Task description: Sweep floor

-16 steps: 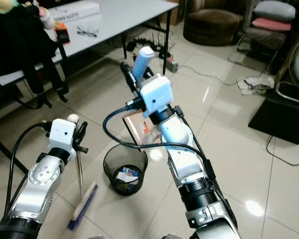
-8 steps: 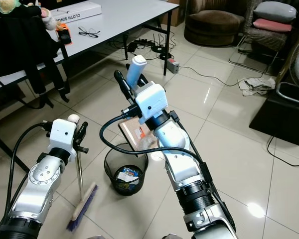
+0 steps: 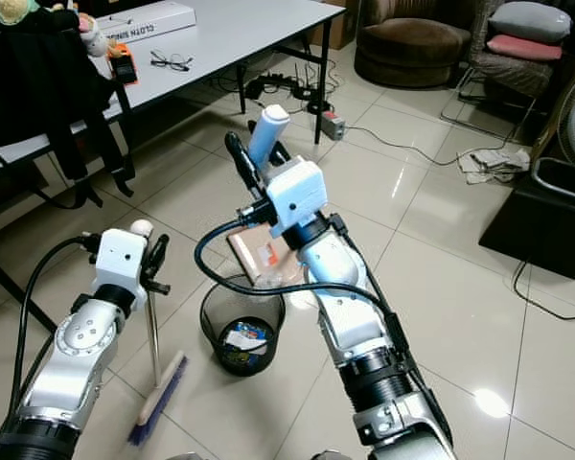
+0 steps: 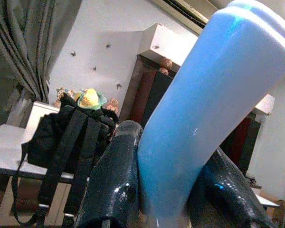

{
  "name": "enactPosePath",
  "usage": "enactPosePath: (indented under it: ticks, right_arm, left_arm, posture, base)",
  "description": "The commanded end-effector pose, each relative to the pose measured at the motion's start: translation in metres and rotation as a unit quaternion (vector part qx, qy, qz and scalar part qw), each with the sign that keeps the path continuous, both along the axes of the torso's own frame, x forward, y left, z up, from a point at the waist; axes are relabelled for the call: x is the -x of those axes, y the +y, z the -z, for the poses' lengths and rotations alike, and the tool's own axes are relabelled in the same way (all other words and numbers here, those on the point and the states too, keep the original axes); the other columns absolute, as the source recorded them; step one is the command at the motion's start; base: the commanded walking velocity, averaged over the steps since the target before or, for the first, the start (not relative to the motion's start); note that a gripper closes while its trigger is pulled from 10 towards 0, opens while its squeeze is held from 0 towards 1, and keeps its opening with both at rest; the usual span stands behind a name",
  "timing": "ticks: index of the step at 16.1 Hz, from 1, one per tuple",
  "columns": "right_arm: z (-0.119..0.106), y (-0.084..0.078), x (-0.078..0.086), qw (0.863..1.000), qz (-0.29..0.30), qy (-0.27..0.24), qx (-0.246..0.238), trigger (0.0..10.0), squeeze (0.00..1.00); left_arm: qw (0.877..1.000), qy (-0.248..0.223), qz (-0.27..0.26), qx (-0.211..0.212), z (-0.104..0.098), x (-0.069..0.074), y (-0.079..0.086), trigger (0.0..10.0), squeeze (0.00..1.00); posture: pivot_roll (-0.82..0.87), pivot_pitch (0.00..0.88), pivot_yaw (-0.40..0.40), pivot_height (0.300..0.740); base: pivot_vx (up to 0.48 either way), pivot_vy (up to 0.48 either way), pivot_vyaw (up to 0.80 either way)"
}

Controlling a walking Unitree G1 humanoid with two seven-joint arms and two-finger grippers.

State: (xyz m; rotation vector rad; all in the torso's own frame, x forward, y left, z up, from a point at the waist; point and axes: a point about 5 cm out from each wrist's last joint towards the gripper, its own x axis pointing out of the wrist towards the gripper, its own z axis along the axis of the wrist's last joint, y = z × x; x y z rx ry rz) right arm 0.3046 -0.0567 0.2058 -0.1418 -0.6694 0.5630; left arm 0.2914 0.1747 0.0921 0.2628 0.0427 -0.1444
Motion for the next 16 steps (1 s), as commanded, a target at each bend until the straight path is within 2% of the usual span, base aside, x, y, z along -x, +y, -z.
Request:
enactPosePath:
  ticks: [1, 11, 12, 13, 15, 16]
  right_arm:
    - [-0.013, 0.000, 0.002, 0.999, 0.000, -0.041, -0.004, 10.0, 0.00]
    - [-0.011, -0.006, -0.003, 0.999, 0.024, -0.028, -0.019, 10.0, 0.00]
    - [-0.012, -0.010, -0.004, 0.998, 0.034, -0.017, -0.044, 10.0, 0.00]
    - [-0.012, -0.010, -0.004, 0.999, 0.035, -0.024, -0.032, 10.0, 0.00]
    - [-0.012, -0.012, -0.005, 0.997, 0.040, -0.011, -0.059, 10.0, 0.00]
    - [-0.012, -0.011, -0.005, 0.998, 0.038, -0.020, -0.037, 10.0, 0.00]
  left_arm:
    - [1.000, -0.021, 0.001, -0.007, -0.008, -0.003, 0.000, 10.0, 0.00]
    - [1.000, -0.021, 0.001, -0.005, -0.008, -0.003, -0.001, 10.0, 0.00]
    - [1.000, -0.021, 0.000, -0.005, -0.008, -0.003, -0.002, 10.0, 0.00]
    - [1.000, -0.021, 0.000, -0.004, -0.008, -0.003, -0.001, 10.0, 0.00]
    - [1.000, -0.021, 0.000, -0.004, -0.008, -0.002, -0.002, 10.0, 0.00]
    - [1.000, -0.021, 0.000, -0.004, -0.008, -0.002, -0.002, 10.0, 0.00]
  posture:
    - [-0.03, 0.000, 0.021, 0.740]
    - [-0.03, 0.000, 0.018, 0.740]
    - [-0.03, 0.000, 0.017, 0.740]
    - [-0.04, 0.000, 0.018, 0.740]
    - [-0.04, 0.000, 0.016, 0.740]
    - [-0.04, 0.000, 0.016, 0.740]
  base:
    - [0.000, 0.000, 0.00]
    - [0.000, 0.000, 0.00]
    - [0.000, 0.000, 0.00]
    - [0.000, 0.000, 0.00]
    - [0.000, 0.000, 0.00]
    - [0.000, 0.000, 0.00]
